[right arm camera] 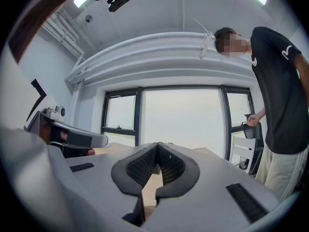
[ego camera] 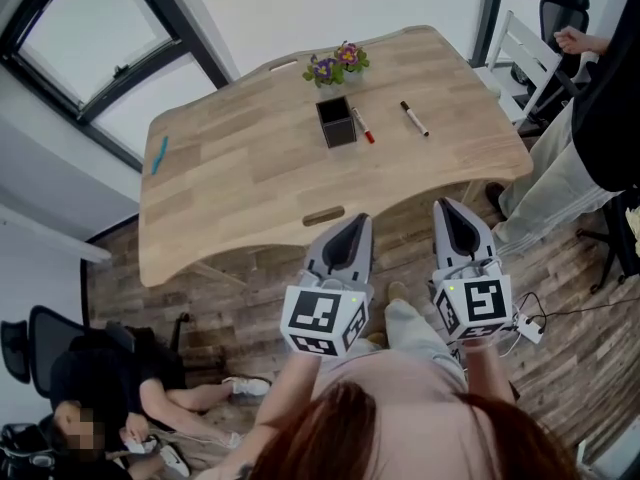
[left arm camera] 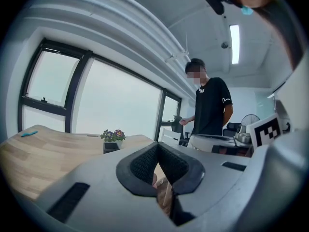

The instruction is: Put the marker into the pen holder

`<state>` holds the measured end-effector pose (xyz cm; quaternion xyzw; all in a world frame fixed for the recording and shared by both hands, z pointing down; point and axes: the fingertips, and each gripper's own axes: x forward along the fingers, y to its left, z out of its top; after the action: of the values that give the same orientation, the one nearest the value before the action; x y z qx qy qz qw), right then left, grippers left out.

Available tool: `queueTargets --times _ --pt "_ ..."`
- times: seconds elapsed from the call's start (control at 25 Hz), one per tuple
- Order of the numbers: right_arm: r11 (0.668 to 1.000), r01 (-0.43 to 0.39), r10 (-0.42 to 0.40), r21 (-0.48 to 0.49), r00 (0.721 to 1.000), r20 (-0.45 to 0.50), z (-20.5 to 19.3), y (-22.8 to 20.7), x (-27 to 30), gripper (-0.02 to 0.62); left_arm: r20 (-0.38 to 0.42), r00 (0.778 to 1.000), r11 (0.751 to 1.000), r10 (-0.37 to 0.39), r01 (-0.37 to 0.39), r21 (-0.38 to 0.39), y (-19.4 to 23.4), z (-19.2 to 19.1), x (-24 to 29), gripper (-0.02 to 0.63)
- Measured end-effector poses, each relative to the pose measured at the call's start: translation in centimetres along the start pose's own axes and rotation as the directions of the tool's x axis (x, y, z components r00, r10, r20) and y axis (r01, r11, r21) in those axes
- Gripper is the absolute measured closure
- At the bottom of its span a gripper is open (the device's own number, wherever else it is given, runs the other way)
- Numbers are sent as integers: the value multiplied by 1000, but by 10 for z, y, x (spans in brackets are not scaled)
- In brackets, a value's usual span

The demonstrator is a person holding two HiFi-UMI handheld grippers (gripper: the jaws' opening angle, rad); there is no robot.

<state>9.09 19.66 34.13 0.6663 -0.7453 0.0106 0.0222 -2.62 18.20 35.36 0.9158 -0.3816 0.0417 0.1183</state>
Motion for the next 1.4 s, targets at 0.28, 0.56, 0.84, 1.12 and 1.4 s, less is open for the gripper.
queueTargets --times 0.28,0.56,0.84,1.12,1.4 --pt "1000 -31 31 4 999 -7 -5 -26 36 595 -1 1000 1000 13 -13 2 7 9 45 604" --pt "995 -101 102 26 995 -15 -12 -41 74 594 0 999 999 53 -53 2 19 13 80 604" --pt "982 -182 184 48 982 -30 -19 -49 109 594 -3 993 993 116 -116 -16 36 12 105 604" --pt "970 -234 238 62 969 -62 -32 -47 138 594 -13 985 984 172 -172 -39 54 8 114 604" --pt "964 -258 263 64 961 -88 -42 -39 168 594 -18 983 982 181 -182 -46 79 10 123 604"
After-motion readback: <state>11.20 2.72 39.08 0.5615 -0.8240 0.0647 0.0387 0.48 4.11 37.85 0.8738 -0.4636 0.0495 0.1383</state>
